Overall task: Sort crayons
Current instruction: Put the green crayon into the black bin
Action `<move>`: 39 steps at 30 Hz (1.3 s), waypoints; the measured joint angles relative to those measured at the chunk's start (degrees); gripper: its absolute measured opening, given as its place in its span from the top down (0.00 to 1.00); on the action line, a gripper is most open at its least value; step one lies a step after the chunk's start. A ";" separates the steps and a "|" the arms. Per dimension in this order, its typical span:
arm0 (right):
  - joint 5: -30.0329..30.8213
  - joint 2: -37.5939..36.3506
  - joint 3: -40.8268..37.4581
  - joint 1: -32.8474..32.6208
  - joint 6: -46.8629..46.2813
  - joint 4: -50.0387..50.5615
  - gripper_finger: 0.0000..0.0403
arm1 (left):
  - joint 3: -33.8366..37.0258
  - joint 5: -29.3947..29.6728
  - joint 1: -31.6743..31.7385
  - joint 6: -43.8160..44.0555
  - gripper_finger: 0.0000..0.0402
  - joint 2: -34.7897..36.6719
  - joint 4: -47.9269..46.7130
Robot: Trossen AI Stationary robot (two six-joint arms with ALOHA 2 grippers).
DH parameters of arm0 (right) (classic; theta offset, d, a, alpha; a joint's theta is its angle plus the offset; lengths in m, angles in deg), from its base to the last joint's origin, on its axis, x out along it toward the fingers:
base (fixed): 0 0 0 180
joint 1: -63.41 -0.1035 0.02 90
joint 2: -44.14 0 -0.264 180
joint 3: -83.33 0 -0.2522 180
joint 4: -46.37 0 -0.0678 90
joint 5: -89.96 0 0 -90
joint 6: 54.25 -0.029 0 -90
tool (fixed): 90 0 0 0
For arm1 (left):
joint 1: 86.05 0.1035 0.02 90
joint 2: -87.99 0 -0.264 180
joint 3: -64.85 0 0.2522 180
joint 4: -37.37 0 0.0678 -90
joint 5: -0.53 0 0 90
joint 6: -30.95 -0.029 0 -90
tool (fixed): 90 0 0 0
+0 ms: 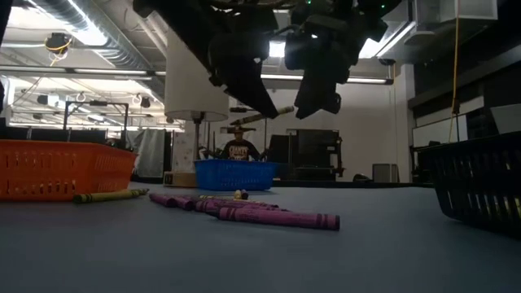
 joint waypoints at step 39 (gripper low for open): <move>-6.73 0.00 0.02 0.00 -8.83 -2.95 0.69 | 0.00 1.27 0.00 -1.00 0.98 0.09 5.17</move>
